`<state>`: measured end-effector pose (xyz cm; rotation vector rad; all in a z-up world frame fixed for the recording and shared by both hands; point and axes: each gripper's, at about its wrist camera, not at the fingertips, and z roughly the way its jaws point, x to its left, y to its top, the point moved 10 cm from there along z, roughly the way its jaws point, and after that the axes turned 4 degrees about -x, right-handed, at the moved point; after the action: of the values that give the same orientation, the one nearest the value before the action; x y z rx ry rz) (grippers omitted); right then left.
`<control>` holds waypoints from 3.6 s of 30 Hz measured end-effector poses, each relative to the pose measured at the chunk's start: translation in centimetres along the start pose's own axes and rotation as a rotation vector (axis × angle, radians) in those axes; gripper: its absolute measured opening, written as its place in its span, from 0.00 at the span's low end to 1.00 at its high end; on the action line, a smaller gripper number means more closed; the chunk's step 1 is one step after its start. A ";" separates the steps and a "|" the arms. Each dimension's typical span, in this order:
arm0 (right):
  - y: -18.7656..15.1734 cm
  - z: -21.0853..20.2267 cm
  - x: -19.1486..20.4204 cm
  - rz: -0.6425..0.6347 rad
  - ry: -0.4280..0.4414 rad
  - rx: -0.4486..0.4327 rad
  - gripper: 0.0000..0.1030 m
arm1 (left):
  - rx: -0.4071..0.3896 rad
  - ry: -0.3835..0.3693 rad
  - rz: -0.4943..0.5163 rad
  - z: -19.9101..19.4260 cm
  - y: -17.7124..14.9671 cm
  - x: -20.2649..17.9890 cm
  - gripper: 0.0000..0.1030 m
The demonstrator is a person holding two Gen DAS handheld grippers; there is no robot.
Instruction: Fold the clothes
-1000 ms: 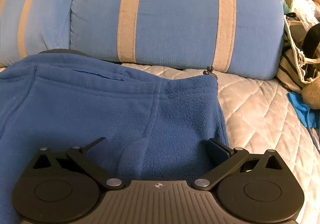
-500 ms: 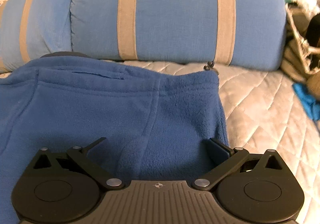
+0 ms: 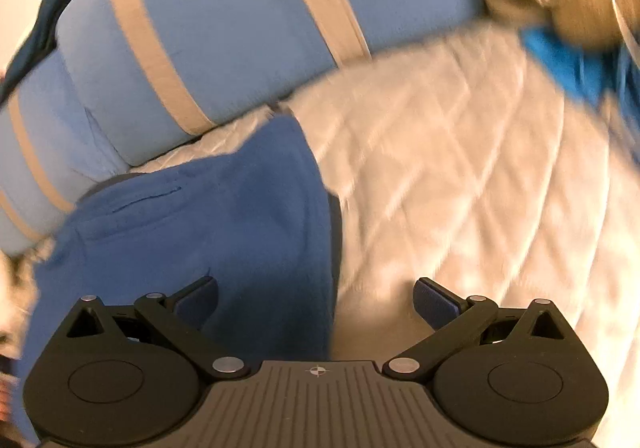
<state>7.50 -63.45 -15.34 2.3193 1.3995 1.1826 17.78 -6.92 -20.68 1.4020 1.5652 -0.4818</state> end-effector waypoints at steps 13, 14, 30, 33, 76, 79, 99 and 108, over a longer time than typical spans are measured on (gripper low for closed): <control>-0.7 0.1 0.7 0.257 0.352 0.227 0.99 | 0.078 -0.095 0.018 1.4 -1.0 -1.5 1.00; -0.9 0.5 1.1 0.285 0.382 0.244 0.99 | 0.080 -0.104 0.017 1.6 -1.0 -1.5 1.00; -1.1 4.2 3.5 0.195 0.327 0.212 0.51 | 0.059 -0.051 -0.065 2.0 -0.9 0.7 0.43; -1.3 4.5 4.4 0.193 0.275 0.196 0.40 | 0.046 -0.004 -0.068 2.1 -1.0 0.7 0.35; 4.5 -2.9 40.7 -0.410 0.371 -0.251 0.49 | -0.525 0.623 0.541 -26.9 11.7 -13.6 0.47; 5.5 -1.1 41.8 -0.437 0.208 -0.295 0.99 | -0.734 1.042 0.604 -28.5 16.4 -12.0 0.75; 3.0 -12.4 31.2 -0.702 -0.107 -0.474 1.00 | -0.627 0.837 0.688 -19.2 6.4 -15.7 0.76; 1.8 -12.9 21.5 -0.665 -0.243 -0.463 1.00 | -0.524 0.771 0.644 -16.3 1.9 -10.6 0.76</control>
<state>4.63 -49.93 5.72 1.4540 1.4419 0.8610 12.29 0.70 -3.56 1.6257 1.5067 0.8896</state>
